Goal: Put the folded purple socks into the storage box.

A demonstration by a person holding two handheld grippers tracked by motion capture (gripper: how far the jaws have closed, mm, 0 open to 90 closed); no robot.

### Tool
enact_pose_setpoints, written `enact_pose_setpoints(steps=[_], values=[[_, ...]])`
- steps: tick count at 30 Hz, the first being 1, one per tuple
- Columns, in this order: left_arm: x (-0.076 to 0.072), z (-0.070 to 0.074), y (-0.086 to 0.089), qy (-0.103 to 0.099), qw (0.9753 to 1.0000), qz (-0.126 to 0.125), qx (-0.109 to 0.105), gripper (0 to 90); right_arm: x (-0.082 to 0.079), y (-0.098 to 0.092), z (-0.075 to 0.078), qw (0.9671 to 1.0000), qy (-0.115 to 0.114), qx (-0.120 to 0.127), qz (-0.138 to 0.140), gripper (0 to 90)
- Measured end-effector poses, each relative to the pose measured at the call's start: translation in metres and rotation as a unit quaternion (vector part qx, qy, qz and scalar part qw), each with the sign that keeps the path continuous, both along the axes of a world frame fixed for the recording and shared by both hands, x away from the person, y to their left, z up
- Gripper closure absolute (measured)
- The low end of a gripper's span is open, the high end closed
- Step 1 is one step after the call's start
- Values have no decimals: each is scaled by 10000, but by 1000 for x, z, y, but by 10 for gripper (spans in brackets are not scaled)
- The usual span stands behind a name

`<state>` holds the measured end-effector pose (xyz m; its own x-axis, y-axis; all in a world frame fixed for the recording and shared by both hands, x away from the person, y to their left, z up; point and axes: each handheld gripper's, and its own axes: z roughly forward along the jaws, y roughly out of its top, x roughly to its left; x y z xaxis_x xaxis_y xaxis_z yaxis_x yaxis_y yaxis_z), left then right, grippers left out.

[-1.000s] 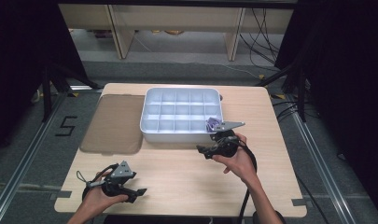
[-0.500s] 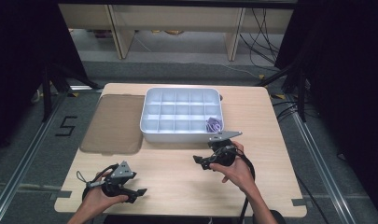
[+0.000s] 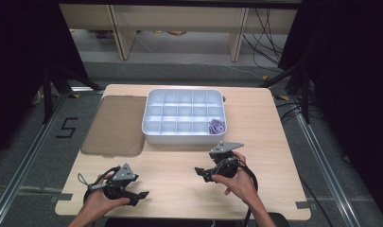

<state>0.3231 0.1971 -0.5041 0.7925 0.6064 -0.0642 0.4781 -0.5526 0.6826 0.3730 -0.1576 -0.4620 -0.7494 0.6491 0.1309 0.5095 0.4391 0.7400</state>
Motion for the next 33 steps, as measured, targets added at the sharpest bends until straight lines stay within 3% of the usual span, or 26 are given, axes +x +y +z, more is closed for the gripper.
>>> enact_pose_setpoints(steps=[8, 11, 15, 26, 33], values=[[0, 0, 0, 22, 10000, -23, 8, 246, -10, -1, -8, 9998, 138, 115, -43, 182], [0, 0, 0, 5, 10000, -12, 13, 246, -12, -2, -13, 9998, 180, 106, 61, 181], [-1, 0, -1, 15, 10000, -10, 12, 246, -17, -5, -16, 9997, 237, 44, -10, 181], [-2, -1, -2, 54, 10000, 35, -16, 246, -29, -8, -25, 9997, 211, -1, 113, 177], [-1, -1, -2, -11, 10000, -24, 76, 246, -40, -9, -28, 9997, 218, 22, 86, 180]])
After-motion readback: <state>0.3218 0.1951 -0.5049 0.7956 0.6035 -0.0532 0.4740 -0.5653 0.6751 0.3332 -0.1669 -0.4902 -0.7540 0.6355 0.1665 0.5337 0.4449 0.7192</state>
